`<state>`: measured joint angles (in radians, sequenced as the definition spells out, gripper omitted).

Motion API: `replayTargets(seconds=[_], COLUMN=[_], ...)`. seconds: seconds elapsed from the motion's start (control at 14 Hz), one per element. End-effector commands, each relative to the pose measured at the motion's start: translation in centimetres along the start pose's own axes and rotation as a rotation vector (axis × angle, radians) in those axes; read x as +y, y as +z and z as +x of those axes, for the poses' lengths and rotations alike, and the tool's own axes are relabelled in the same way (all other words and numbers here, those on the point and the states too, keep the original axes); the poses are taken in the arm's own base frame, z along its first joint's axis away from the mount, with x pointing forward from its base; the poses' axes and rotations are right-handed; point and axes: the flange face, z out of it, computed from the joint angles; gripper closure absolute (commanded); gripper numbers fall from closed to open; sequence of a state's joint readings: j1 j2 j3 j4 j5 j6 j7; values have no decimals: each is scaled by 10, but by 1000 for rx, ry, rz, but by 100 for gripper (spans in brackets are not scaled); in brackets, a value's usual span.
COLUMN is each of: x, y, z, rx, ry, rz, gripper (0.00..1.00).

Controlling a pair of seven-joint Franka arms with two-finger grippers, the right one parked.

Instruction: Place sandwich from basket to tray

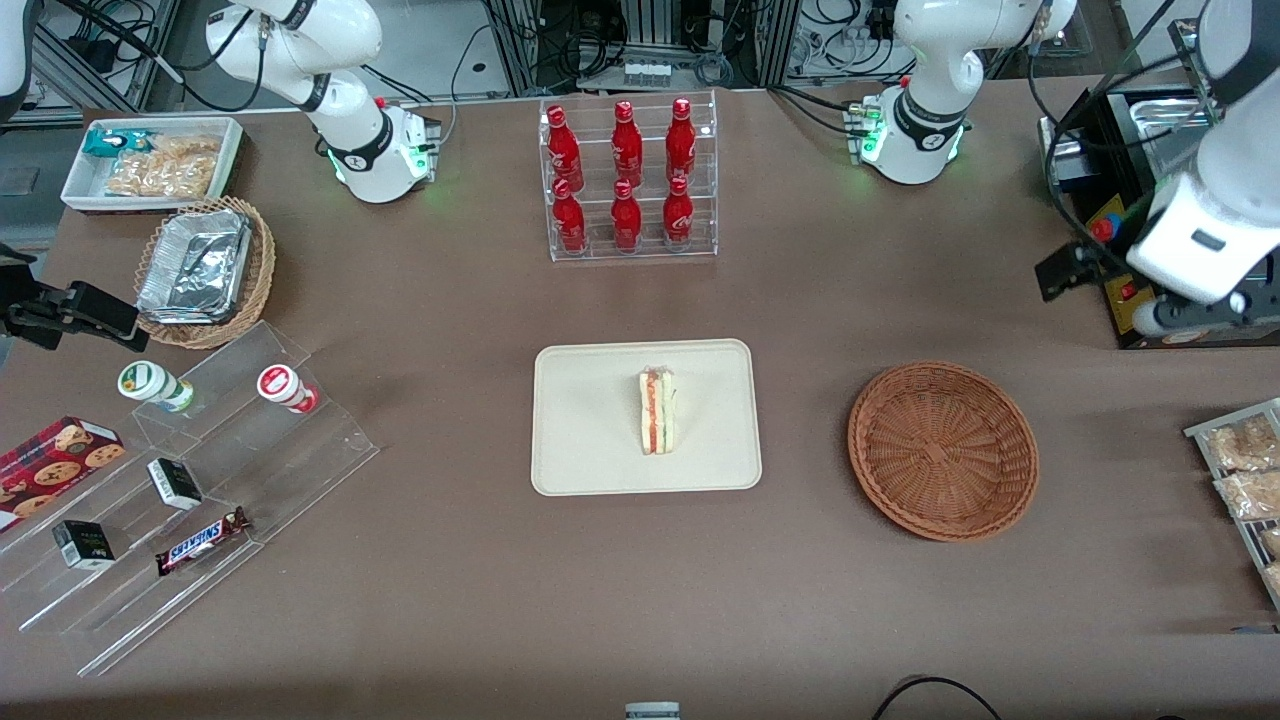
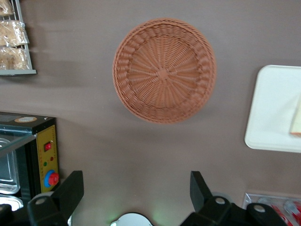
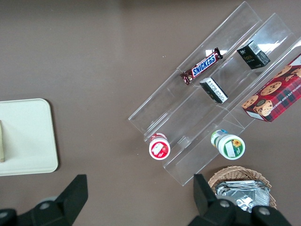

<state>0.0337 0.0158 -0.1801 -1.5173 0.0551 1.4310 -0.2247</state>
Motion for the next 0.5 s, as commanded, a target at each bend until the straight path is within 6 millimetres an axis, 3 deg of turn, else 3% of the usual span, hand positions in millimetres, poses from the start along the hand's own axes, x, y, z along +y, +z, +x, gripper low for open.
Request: replayTargets(seconds=[0.0, 0.21, 0.43], x=[7, 22, 23], y=[-10, -11, -10], z=[-22, -27, -25], rx=[6, 8, 2], ry=[34, 101, 103], rz=[-34, -28, -29], gripper=[0, 0, 0])
